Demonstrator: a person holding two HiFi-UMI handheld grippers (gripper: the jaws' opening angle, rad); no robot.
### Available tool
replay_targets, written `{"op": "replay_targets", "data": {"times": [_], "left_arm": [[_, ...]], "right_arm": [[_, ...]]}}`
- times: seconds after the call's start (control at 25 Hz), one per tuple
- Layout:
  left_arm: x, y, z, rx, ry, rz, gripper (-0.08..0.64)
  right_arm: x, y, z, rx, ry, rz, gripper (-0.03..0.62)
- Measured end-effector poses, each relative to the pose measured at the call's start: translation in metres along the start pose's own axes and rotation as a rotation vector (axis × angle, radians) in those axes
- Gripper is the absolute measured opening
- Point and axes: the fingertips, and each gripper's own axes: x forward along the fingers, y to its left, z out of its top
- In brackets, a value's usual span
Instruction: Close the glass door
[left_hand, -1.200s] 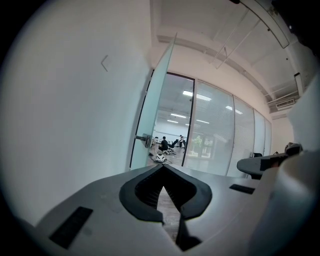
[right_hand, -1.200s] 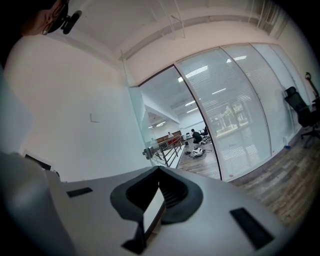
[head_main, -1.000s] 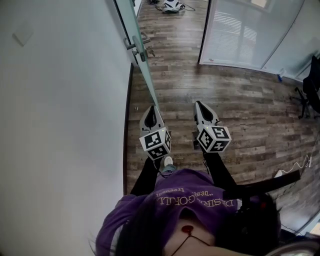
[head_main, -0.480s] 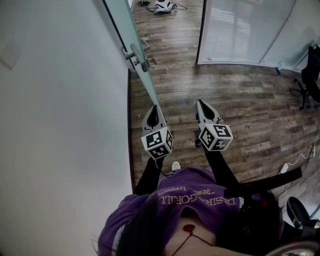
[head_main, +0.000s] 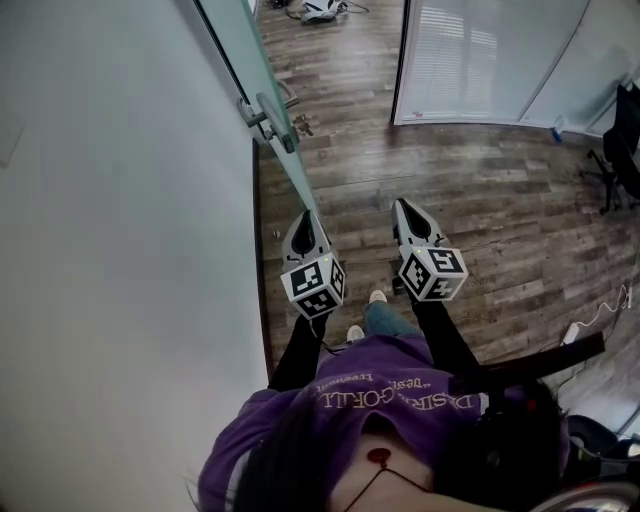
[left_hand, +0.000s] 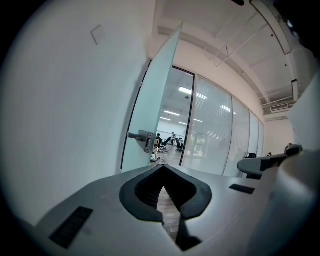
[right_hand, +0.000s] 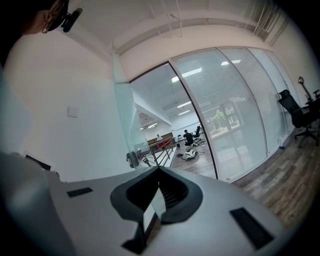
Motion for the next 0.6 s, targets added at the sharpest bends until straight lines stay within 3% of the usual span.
{"op": "replay_targets", "data": {"times": [0.6], "left_arm": [[0.08, -0.004, 0.024, -0.027, -0.039, 0.07, 0.002]], "right_arm": [[0.087, -0.034, 0.036, -0.03, 0.056, 0.087, -0.002]]}}
